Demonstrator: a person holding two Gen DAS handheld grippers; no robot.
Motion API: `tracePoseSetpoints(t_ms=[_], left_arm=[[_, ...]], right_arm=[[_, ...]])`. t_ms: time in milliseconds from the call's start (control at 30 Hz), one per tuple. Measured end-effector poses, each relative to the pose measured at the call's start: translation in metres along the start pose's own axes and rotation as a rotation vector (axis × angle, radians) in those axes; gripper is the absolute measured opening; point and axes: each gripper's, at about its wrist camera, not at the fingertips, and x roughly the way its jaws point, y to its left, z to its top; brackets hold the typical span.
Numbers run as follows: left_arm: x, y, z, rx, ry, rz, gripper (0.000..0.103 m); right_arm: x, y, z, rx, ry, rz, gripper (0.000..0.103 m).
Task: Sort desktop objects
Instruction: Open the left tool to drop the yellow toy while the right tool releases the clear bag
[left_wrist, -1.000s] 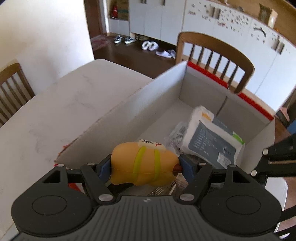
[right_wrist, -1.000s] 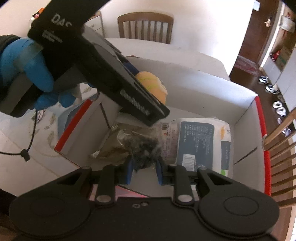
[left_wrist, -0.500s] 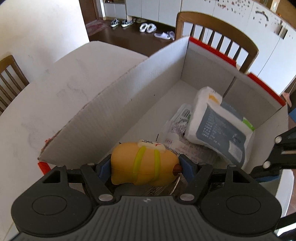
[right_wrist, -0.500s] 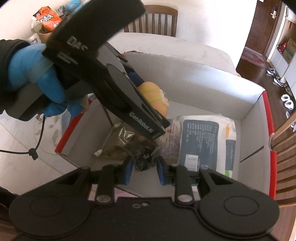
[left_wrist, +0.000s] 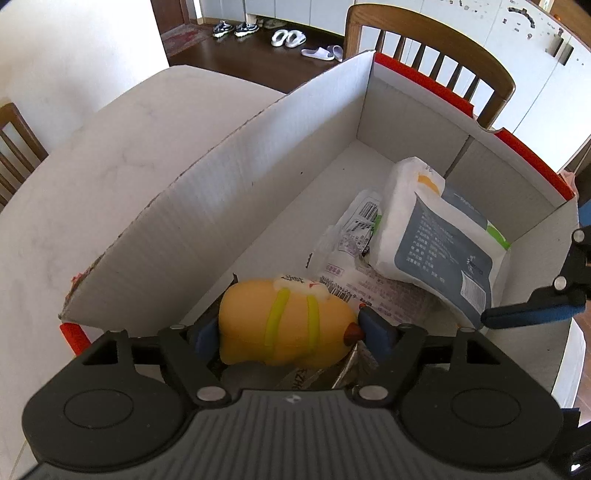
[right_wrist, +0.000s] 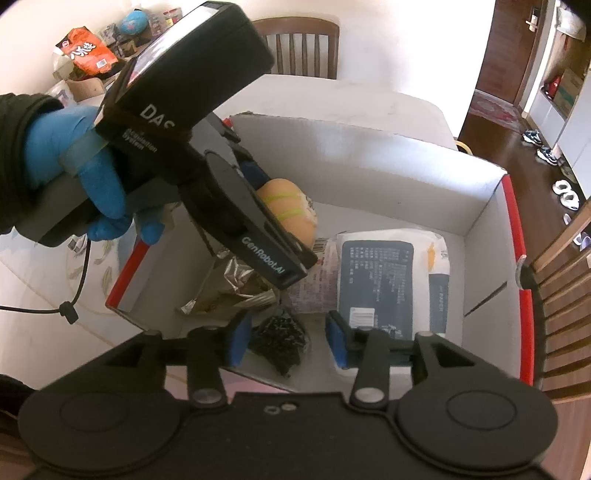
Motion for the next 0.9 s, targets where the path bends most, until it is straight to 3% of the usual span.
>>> tracePoseSetpoints(t_ms=[267,700,767,900], left_arm=[[-0.015,-0.002,-0.004,-0.009,-0.040,0.002,0.085],[-0.064,-0.001,-0.028,-0.051,-0.153,-0.032,0.086],[-0.072,-0.002,-0.032,-0.054,-0.172,-0.034,0.086],[-0.084,-0.005,-0.039,-0.064,-0.196,-0.033,0.086]], right_arm=[[-0.006,0.003,-0.004,0.016,-0.021,-0.010,0.061],[-0.031,0.004,-0.013,0.023,-0.075,-0.051,0.065],[-0.038,0.002,-0.016,0.027,-0.087,-0.054,0.071],[-0.048,0.000,-0.019,0.034,-0.106,-0.058,0.073]])
